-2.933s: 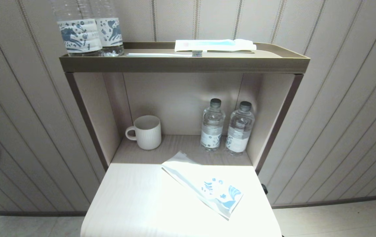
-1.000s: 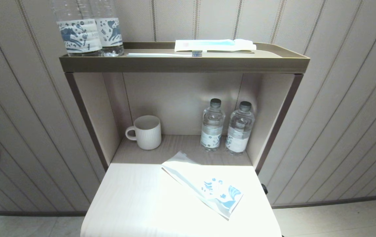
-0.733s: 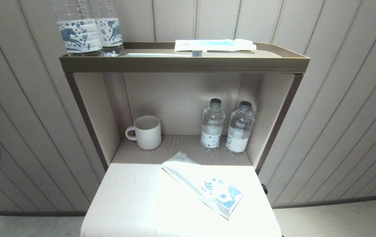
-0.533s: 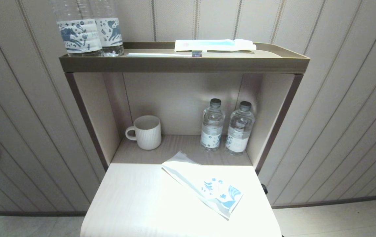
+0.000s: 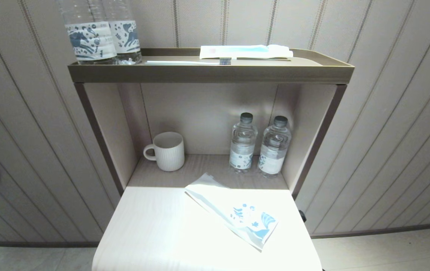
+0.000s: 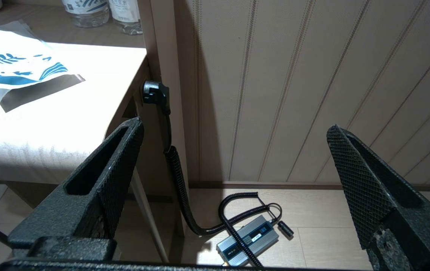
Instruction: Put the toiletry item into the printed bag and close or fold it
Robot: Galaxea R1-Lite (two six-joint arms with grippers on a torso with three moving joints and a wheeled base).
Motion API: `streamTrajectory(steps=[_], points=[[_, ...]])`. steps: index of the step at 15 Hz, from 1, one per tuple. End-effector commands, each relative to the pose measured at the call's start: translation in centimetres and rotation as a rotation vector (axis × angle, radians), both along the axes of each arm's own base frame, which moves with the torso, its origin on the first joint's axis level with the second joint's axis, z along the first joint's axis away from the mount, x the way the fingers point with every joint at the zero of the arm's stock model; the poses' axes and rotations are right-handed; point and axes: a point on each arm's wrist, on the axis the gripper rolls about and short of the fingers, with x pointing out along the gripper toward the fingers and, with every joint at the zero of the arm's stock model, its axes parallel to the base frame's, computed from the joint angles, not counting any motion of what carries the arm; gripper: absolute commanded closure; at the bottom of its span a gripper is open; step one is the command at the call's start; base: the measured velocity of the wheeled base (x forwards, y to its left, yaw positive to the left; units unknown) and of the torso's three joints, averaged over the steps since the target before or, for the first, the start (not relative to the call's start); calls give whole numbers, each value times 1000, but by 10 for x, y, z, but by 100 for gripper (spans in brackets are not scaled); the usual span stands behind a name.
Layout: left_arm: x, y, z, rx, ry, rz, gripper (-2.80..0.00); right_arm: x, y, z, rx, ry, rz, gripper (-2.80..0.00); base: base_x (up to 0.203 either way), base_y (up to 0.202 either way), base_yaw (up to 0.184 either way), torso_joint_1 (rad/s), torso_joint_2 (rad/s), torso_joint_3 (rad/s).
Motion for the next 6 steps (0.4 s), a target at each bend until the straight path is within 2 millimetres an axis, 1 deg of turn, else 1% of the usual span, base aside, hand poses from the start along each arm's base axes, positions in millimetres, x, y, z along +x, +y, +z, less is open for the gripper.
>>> streamTrajectory(steps=[1,6], points=[[0,0,0,-1,-1,1,0,0,0,0,-1,3,-1,-280,0,0,0,0,0,0],[0,0,0,-1,-1,1,0,0,0,0,-5,2,2,-280,0,0,0,0,0,0]])
